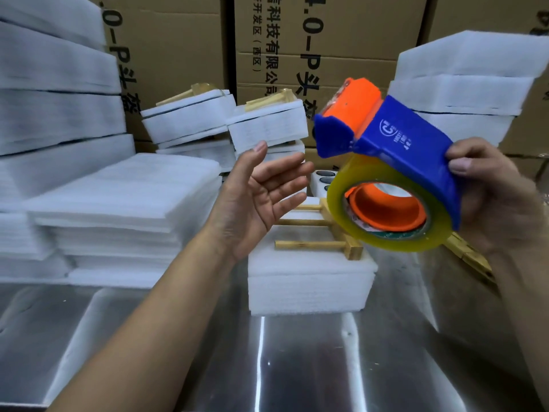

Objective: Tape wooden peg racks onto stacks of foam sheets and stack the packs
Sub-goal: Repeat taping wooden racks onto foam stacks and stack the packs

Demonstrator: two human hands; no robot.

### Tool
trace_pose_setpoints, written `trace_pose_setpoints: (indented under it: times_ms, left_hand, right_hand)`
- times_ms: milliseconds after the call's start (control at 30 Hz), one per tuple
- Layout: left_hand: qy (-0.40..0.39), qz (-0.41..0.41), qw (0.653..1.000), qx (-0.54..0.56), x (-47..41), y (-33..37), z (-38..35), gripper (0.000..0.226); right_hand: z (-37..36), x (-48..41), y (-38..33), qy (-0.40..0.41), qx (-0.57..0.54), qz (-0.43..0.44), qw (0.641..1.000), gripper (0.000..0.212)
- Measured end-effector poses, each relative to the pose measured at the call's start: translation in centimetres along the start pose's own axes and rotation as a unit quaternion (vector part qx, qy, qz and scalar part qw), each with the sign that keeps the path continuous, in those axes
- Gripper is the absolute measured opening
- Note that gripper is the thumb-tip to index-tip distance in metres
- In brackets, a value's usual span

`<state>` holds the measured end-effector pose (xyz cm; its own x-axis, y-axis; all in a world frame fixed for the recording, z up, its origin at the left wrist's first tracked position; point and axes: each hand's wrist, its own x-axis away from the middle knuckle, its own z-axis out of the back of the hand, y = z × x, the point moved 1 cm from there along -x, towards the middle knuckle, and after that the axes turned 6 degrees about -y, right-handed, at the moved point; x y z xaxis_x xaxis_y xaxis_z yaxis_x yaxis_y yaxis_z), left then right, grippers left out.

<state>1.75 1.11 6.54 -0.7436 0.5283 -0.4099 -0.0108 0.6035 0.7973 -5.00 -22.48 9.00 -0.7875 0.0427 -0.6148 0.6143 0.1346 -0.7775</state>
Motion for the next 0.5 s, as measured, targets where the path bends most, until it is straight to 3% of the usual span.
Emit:
trace_pose_setpoints:
  times_ms: [300,367,500]
  left_hand:
    - [0.080,0.000,0.996,0.050,-0.1,0.2,0.4,0.038]
    - [0.107,-0.015,0.992,0.069,-0.1,0.3,0.5,0.035]
    - [0.148,-0.009,0.984,0.102,-0.3,0.4,1.3,0.022]
  right_hand:
    - [-2.4,-4.0,-2.0,-0.249,0.108,-0.059,0.961,0.036]
    - [-2.8,-4.6,-2.1,-0.277,0.124,-0.064,0.951,0.035]
    - [-2.4,-5.2,-1.8,-0.258,0.111,-0.072,0.957,0.022]
